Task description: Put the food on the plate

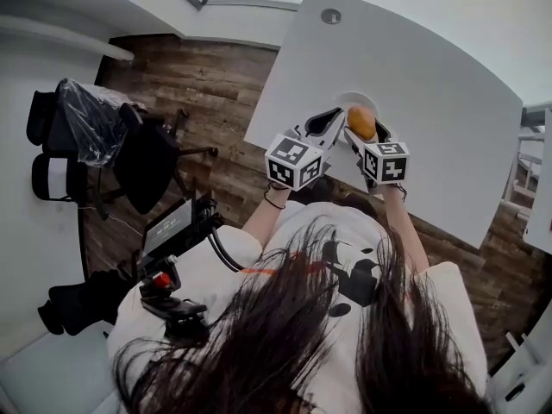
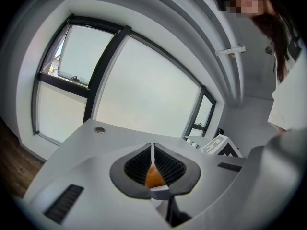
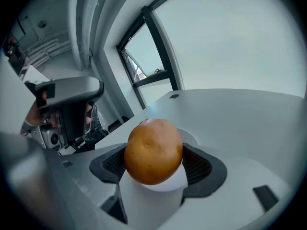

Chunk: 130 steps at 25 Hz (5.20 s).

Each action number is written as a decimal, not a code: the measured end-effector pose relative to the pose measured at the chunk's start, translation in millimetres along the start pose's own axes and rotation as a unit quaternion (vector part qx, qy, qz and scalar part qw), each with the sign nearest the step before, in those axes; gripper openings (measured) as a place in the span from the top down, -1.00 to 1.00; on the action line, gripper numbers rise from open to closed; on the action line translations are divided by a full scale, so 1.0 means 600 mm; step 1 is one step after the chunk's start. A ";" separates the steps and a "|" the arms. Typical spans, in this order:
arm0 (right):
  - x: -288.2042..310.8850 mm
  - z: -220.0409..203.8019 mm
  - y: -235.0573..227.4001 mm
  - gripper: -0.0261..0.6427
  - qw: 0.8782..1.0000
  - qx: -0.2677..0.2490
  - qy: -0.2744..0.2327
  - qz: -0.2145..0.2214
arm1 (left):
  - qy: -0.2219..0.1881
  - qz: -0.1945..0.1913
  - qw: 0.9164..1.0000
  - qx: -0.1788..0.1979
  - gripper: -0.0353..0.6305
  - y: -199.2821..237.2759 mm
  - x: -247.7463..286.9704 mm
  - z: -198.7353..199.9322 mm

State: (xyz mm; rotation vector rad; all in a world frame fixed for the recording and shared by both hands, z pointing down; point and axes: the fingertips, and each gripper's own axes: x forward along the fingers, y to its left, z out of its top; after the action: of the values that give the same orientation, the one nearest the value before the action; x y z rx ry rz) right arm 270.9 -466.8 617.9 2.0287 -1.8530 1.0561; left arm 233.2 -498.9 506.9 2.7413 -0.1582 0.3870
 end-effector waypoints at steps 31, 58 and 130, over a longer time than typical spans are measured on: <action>0.047 -0.033 -0.022 -0.15 0.999 0.014 0.044 -0.010 | 0.002 0.003 1.000 0.003 0.88 0.034 0.000 0.009; -0.200 0.043 0.049 0.31 0.987 0.024 -0.115 0.106 | -0.041 0.073 0.996 -0.004 0.88 -0.137 -0.047 -0.029; -0.579 -0.322 0.361 0.44 0.983 0.021 -0.121 0.138 | -0.104 0.113 0.988 -0.026 0.88 -0.521 -0.499 -0.273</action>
State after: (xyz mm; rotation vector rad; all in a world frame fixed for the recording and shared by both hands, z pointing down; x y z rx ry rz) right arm 12.6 -122.3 477.5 2.0432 -2.3098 0.9506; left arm -43.3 -131.0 461.1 2.7138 -0.5294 0.1503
